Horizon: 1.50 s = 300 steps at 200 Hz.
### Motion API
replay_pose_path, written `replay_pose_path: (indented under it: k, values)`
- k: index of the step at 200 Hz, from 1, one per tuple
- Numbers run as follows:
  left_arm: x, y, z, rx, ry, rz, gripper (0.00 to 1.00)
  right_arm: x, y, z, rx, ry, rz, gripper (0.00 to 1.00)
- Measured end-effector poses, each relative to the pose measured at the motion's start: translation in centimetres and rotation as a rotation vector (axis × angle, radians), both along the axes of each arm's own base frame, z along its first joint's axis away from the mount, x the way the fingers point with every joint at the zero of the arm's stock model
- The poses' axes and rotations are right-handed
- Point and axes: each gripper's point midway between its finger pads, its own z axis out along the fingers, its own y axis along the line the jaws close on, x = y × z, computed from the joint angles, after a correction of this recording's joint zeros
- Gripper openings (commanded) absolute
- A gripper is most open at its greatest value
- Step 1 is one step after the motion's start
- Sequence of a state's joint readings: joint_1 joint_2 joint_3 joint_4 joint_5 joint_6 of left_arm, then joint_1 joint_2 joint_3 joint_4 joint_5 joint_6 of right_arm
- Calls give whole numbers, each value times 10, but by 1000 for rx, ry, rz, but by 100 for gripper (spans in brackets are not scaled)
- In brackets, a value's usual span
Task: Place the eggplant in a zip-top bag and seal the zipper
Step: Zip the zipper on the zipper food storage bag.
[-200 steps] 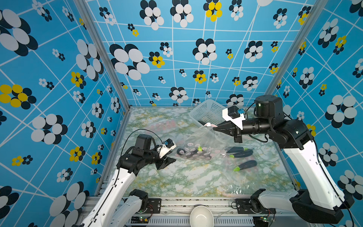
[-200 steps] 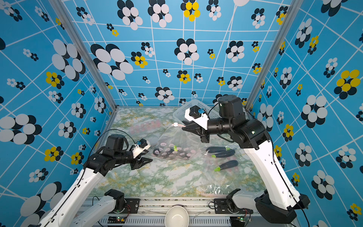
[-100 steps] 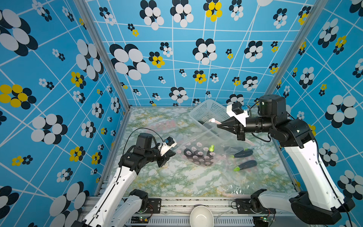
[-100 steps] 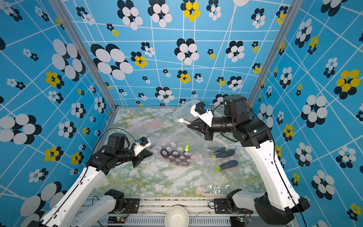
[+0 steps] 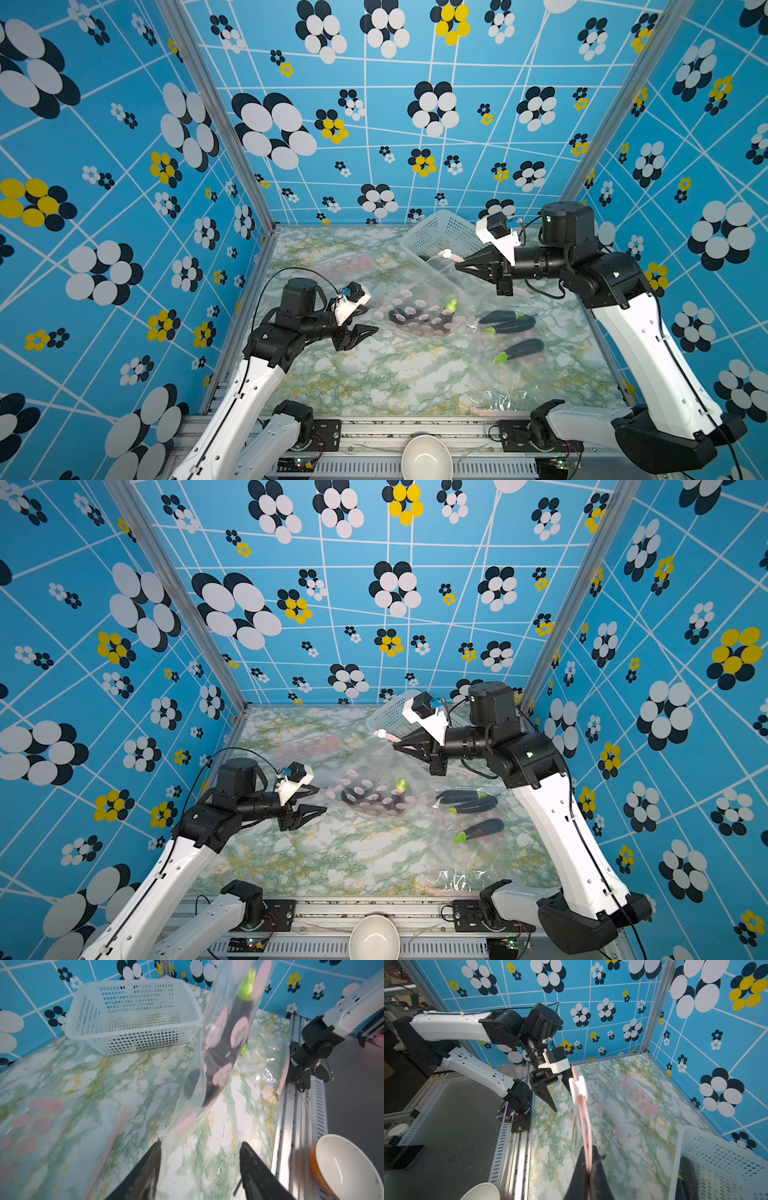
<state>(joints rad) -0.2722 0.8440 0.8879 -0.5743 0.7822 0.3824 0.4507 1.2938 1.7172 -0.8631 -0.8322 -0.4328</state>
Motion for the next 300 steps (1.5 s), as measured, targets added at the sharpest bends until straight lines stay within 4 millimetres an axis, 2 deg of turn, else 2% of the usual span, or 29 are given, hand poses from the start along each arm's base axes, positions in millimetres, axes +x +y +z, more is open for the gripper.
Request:
replay_pose_path:
  k: [26,50,115,142,176,183,203,253,267,286,300]
  values:
    - [2,-5,45,-91,-66,4,63,0,17,-13,-26,33,40,0]
    - [3,-11,75,-158,-113,-3,63,-7,29,-18,-34,42,80,0]
    - [-4,-48,137,-273,-244,-129,61,-11,44,-23,-22,46,119,0]
    - [-8,-66,155,-302,-275,-191,54,-10,47,-25,-17,52,120,0]
    - [-7,-78,162,-323,-281,-224,44,-9,48,-27,-12,64,120,0]
    - [-5,-79,160,-321,-276,-223,39,-9,48,-27,-11,66,120,0]
    - [-2,-81,157,-315,-265,-219,38,-9,49,-25,-2,59,122,0]
    - [3,-82,153,-310,-249,-206,28,-11,50,-23,6,61,135,0]
    - [4,-83,153,-313,-238,-205,20,-11,50,-23,8,61,138,0]
    - [5,-85,152,-312,-229,-206,1,-11,50,-22,9,60,138,0]
    - [7,-85,152,-306,-237,-200,0,-11,50,-22,10,62,138,0]
